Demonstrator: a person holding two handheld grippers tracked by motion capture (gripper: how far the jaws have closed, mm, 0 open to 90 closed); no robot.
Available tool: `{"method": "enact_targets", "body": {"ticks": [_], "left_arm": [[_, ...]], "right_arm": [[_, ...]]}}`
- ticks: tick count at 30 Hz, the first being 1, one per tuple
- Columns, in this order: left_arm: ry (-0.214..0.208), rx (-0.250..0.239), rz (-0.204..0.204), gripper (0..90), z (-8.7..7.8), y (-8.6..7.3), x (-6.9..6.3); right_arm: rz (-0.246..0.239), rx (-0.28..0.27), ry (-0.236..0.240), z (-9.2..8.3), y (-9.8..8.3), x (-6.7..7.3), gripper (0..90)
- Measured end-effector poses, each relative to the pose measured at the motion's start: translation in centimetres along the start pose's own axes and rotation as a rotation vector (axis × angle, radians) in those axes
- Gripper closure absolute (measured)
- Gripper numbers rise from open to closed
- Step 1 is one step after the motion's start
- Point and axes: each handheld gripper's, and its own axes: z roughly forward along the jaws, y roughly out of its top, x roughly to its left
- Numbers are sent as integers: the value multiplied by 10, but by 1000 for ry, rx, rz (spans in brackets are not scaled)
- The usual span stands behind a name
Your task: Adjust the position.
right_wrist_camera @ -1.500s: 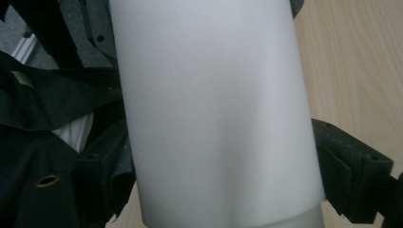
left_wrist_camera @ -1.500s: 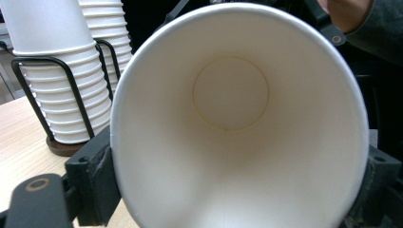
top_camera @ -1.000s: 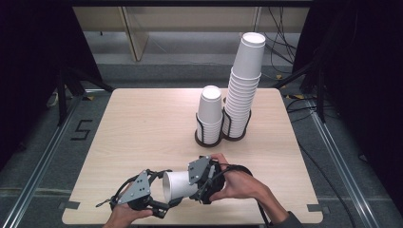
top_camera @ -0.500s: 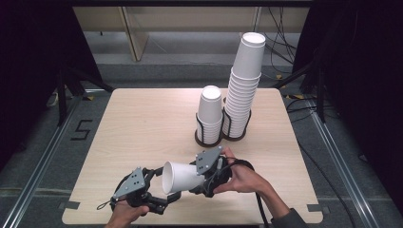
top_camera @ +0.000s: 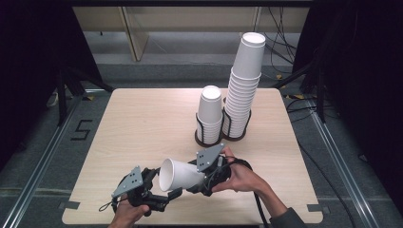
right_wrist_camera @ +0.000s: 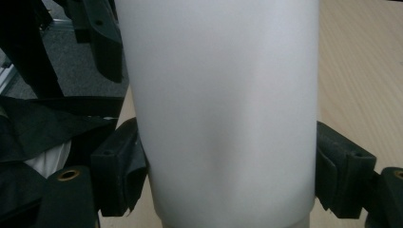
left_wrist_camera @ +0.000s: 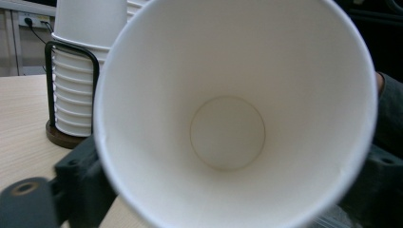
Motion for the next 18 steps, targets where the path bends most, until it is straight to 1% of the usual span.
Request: {"method": "enact_targets", "body": {"ticks": [1,3,5,9,10,12,13,14,16,17,18], "left_arm": [[9,-1,1,30,1,0,-1],[13,-8,16,28,1,0,-1],[22,-20,20,48,0,1,-2],[16,-19,27,80,-1,1,-2],[9,-11,29,91,-2,2,-1],[8,3,41,109,-1,1,-1],[5,9,38,117,-1,1,-1],[5,10,46,124,-1,1,-2],[10,11,49,132,-1,1,-2],[17,10,56,136,-1,2,-2],[17,8,55,138,-2,3,-2]], "right_arm": [[6,5,6,5,0,1,236],[8,7,18,7,0,2,236],[17,-7,38,10,0,3,236],[31,-16,55,14,-2,3,236],[42,-20,64,17,-4,2,235],[45,-17,62,19,-5,2,233],[47,-12,61,19,-6,2,229],[61,-3,70,20,-7,3,226],[67,0,67,21,-7,3,219],[78,6,45,21,-7,3,206],[83,11,34,20,-7,3,196]]}}
